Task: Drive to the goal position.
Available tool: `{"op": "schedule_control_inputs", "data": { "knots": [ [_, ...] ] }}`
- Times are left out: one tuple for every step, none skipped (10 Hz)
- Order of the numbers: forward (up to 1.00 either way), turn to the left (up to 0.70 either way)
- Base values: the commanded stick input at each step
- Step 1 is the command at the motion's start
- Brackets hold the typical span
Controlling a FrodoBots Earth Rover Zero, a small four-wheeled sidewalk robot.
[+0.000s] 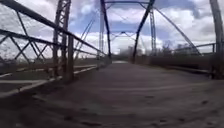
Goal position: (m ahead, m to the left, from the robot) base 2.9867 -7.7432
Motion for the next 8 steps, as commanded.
{"op": "schedule_control_inputs", "data": {
  "knots": [
    [0.91, 0.0],
    [0.92, 0.0],
    [0.92, 0.0],
    [0.92, 0.0],
    [0.92, 0.0],
    [0.91, 0.0],
    [0.92, 0.0],
    [0.92, 0.0]
  ]
}}
